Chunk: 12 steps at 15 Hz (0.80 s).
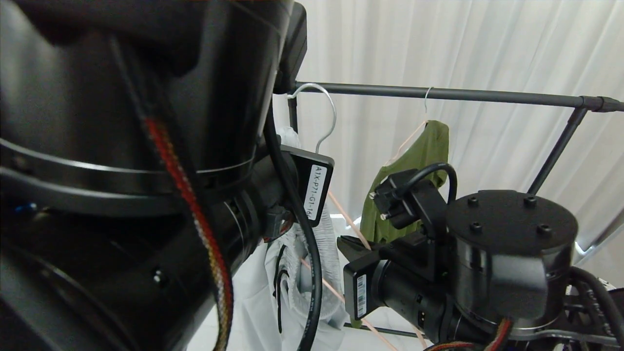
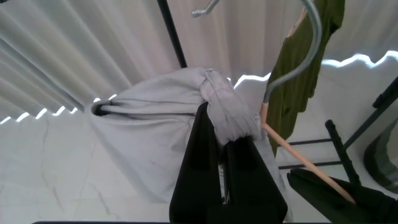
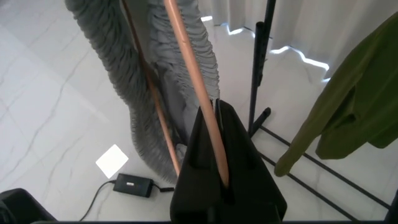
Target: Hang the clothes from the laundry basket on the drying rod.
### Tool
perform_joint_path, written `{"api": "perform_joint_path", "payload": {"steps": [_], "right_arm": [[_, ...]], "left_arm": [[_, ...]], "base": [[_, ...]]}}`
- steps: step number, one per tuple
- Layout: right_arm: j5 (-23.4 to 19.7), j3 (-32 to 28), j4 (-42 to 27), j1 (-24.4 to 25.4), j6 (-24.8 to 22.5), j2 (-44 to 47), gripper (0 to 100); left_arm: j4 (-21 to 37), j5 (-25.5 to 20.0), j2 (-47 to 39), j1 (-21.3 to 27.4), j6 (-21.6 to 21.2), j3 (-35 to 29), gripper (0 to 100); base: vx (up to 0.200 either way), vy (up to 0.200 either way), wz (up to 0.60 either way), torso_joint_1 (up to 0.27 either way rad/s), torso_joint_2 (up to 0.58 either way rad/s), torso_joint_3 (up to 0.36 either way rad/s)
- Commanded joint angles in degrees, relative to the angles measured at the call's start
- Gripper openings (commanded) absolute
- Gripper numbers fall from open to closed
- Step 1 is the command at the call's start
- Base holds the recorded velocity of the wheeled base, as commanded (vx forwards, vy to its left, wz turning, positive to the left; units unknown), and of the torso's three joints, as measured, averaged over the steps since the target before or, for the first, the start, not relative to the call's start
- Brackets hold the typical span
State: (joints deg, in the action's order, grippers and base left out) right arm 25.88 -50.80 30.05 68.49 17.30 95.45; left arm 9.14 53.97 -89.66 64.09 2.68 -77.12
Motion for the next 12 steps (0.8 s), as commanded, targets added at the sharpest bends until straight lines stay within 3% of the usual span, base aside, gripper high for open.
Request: {"api": "perform_joint_path", "payload": {"steps": [1, 12], "right_arm": [[0.05, 0.17, 0.1, -0.2, -0.25, -2.2, 0], [-0.22, 0.17, 4.32, -0.64, -5.96, -5.54, 0]], "left_arm": [[0.0, 0.08, 0.28, -0.01, -0.05, 0.13, 0], [0.0, 0.08, 0.36, 0.51, -0.31, -0.05, 0]], "base": [[0.0, 0.0, 0.0, 0.0, 0.0, 0.0], [0.0, 0.0, 0.0, 0.0, 0.0, 0.0]]}}
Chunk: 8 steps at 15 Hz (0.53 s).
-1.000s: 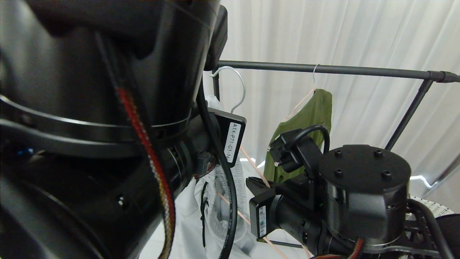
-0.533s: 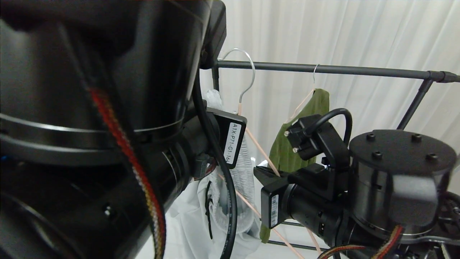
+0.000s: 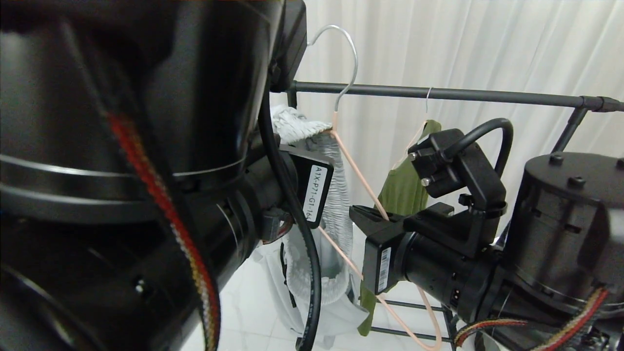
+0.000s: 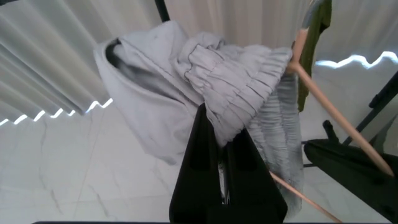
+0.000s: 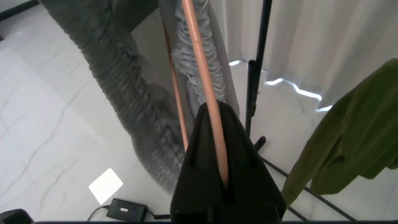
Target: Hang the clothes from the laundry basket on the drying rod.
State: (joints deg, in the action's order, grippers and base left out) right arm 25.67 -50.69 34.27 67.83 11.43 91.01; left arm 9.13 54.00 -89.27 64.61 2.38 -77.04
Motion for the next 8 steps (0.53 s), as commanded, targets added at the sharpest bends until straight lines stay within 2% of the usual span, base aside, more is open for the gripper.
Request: {"api": "perform_joint_path", "payload": {"steps": [1, 8], "right_arm": [[-0.01, 0.15, 0.1, -0.15, -0.36, -1.54, 0], [-2.03, 1.47, 2.56, -0.15, -3.09, -2.86, 0]], "left_arm": [[0.01, 0.05, -0.03, 0.08, 0.0, -0.12, 0], [0.01, -0.04, -0.46, 1.66, -0.36, 0.05, 0]], "base": [[0.0, 0.0, 0.0, 0.0, 0.0, 0.0], [0.0, 0.0, 0.0, 0.0, 0.0, 0.0]]}}
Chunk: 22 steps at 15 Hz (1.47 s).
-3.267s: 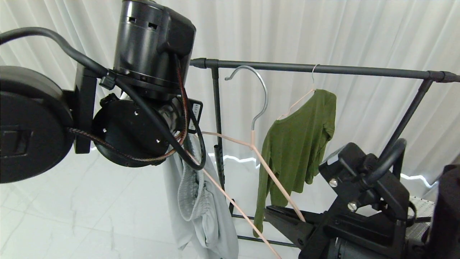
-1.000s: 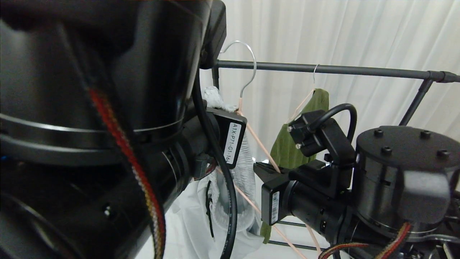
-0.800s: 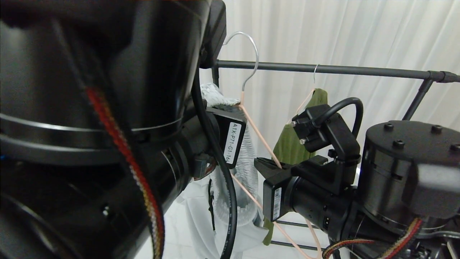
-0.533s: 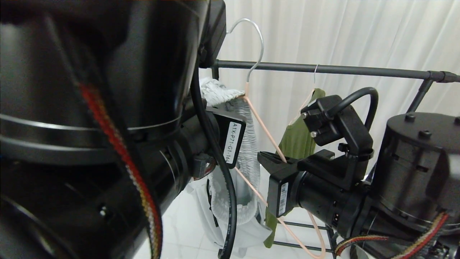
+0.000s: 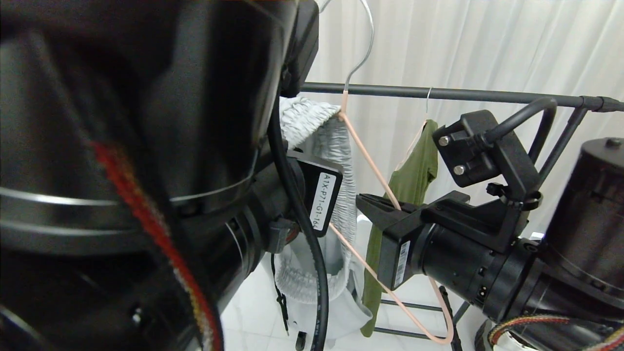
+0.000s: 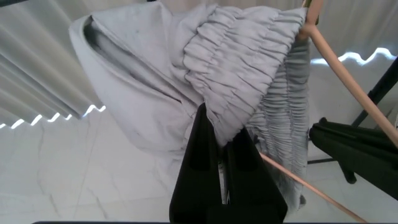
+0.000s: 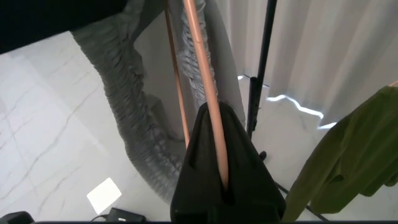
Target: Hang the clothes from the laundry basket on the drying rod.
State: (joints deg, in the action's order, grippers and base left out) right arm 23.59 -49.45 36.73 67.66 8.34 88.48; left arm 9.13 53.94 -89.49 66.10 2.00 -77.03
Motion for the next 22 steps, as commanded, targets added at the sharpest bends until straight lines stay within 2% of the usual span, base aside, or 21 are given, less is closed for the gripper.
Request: {"api": "perform_joint_path", "payload": {"steps": [1, 4, 5, 13, 18, 20, 22], "right_arm": [[-0.3, 0.23, 0.18, 0.02, -0.34, -0.33, 0], [-1.18, 0.23, 1.06, -0.51, -1.31, -0.33, 0], [-1.26, 0.49, 1.41, -0.6, -1.57, -0.33, 0], [-1.88, 0.67, 1.85, -1.3, -2.71, -0.41, 0], [-1.97, 3.57, 1.85, -1.92, -2.71, -2.52, 0], [-1.97, 4.01, 1.85, -1.83, -2.71, -3.14, 0], [-1.97, 4.01, 1.85, -1.83, -2.71, -3.4, 0]], "left_arm": [[0.01, 0.02, -0.25, 0.26, 0.02, 0.04, 0], [0.01, 0.02, -0.16, 0.35, 0.02, 0.04, 0], [0.01, -0.07, -0.16, 0.35, 0.02, 0.13, 100], [0.01, 0.11, 0.99, 0.35, 0.11, 1.62, 100], [0.01, 0.02, 8.63, 0.44, 0.11, 10.59, 100], [0.01, -0.07, 13.11, 0.35, -0.15, 16.04, 100], [0.01, -0.07, 17.51, 0.0, -2.61, 20.34, 100]], "base": [[0.0, 0.0, 0.0, 0.0, 0.0, 0.0], [0.0, 0.0, 0.0, 0.0, 0.0, 0.0], [0.0, 0.0, 0.0, 0.0, 0.0, 0.0], [0.0, 0.0, 0.0, 0.0, 0.0, 0.0], [0.0, 0.0, 0.0, 0.0, 0.0, 0.0], [0.0, 0.0, 0.0, 0.0, 0.0, 0.0], [0.0, 0.0, 0.0, 0.0, 0.0, 0.0]]}}
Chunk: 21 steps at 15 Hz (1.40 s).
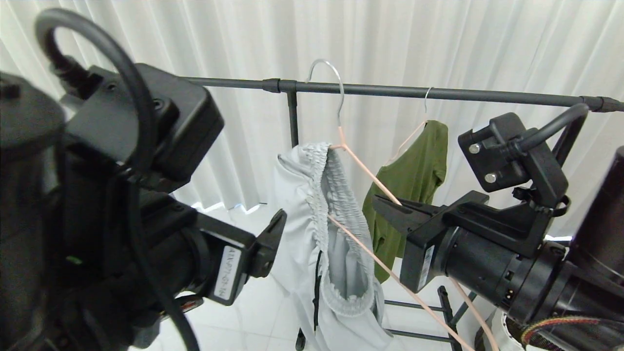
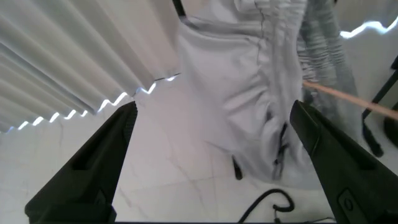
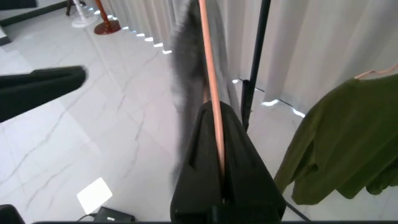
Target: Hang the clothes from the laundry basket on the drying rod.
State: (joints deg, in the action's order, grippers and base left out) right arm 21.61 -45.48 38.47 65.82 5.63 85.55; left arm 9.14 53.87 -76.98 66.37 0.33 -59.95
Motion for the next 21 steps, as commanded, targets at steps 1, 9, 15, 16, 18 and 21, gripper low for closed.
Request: {"api": "perform_joint_path", "payload": {"steps": [1, 9, 15, 16, 18, 21], "right_arm": [[0.01, -0.04, 0.2, 0.01, -0.01, -0.56, 0], [-2.98, 3.82, 4.59, 0.28, -2.82, -4.34, 0], [-6.15, 7.78, 4.59, 2.39, -3.17, -9.18, 0], [-6.23, 7.78, 4.59, 2.83, -3.79, -9.35, 0], [-6.67, 7.87, 4.59, 3.18, -4.75, -10.06, 0], [-9.22, 7.87, 4.51, 3.53, -5.02, -10.76, 0]], "left_arm": [[0.0, -0.17, 6.14, -0.27, -1.56, 4.41, 100], [0.0, -3.33, 10.19, -5.98, -2.79, 8.01, 100], [-0.27, -33.13, 16.08, -22.95, -26.52, 8.8, 100], [-1.76, -38.23, 15.99, -27.08, -30.21, 8.89, 100], [-9.23, -47.01, 13.53, -36.31, -34.78, 9.33, 100], [-15.47, -60.46, 10.71, -39.91, -41.55, 9.59, 100]], "base": [[0.0, 0.0, 0.0, 0.0, 0.0, 0.0], [0.0, 0.0, 0.0, 0.0, 0.0, 0.0], [0.0, 0.0, 0.0, 0.0, 0.0, 0.0], [0.0, 0.0, 0.0, 0.0, 0.0, 0.0], [0.0, 0.0, 0.0, 0.0, 0.0, 0.0], [0.0, 0.0, 0.0, 0.0, 0.0, 0.0]]}}
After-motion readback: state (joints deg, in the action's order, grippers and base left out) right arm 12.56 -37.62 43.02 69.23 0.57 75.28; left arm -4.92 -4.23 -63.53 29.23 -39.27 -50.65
